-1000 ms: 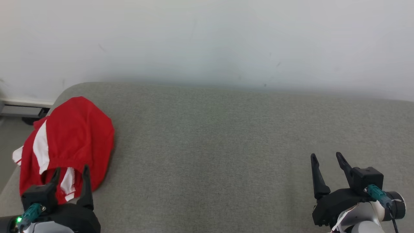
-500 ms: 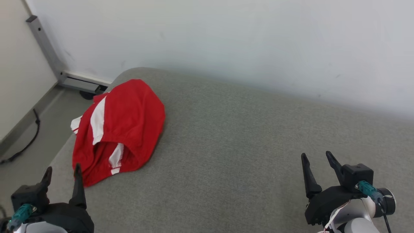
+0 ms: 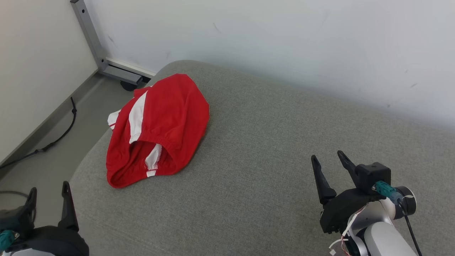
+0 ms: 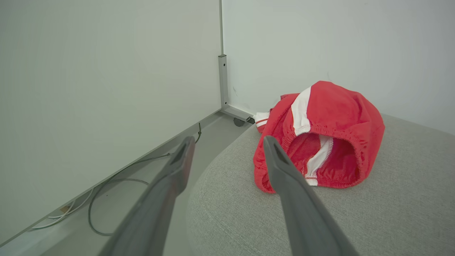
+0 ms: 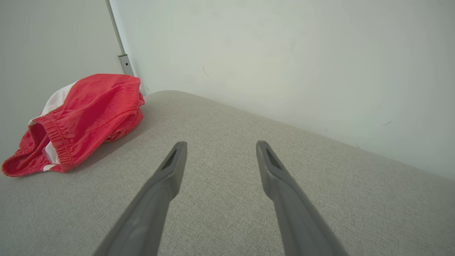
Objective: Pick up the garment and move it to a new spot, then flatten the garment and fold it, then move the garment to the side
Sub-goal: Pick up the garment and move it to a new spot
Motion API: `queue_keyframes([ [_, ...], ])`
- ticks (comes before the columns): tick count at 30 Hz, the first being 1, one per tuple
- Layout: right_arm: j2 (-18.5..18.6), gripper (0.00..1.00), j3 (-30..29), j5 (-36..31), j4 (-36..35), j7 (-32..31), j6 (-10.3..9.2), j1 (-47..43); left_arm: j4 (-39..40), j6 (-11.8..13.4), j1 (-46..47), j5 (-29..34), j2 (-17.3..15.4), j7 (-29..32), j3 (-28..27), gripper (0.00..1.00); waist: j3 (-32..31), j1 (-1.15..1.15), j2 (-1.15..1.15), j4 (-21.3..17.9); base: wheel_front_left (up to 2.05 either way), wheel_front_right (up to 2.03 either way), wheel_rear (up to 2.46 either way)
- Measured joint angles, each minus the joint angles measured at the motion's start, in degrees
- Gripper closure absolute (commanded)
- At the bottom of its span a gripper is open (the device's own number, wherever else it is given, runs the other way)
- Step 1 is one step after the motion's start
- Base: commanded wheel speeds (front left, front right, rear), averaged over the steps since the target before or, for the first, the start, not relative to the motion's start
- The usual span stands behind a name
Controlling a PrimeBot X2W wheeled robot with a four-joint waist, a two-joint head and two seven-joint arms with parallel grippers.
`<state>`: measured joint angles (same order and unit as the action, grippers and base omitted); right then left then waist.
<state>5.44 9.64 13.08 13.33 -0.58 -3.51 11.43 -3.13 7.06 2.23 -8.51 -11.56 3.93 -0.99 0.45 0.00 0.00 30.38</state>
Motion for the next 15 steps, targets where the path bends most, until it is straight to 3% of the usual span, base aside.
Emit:
queue_keyframes([
  [7,0.00,0.00,-0.05,0.00,1.08,0.02,0.00,0.10,-0.66,-0.04,0.65,-0.91,0.88,0.00,0.23,0.00,0.19,0.00,0.00,-0.06,0.00,0.00,0.00],
  [9,0.02,0.00,-0.11,0.00,1.19,0.04,0.00,0.10,-1.90,-1.04,1.79,-2.30,0.94,0.10,0.57,0.00,0.19,0.00,0.00,-0.18,0.00,0.00,0.00],
  [12,0.07,0.00,-0.16,0.00,1.29,0.04,0.00,0.10,-4.47,-4.22,6.41,-4.48,0.51,1.36,2.03,0.00,0.31,0.00,0.00,-0.41,0.00,0.00,0.00],
  [13,0.13,0.00,-0.15,0.00,1.32,0.01,0.00,0.12,-6.93,-6.87,11.28,-5.33,-0.05,2.26,2.93,0.00,0.48,0.00,0.00,-0.61,0.00,0.00,0.00],
  [15,0.15,0.00,-0.13,-0.01,1.30,-0.01,0.00,0.21,-10.22,-9.67,16.58,-7.48,-0.60,3.91,4.13,0.00,0.75,0.00,0.00,-0.84,0.00,0.00,0.00],
])
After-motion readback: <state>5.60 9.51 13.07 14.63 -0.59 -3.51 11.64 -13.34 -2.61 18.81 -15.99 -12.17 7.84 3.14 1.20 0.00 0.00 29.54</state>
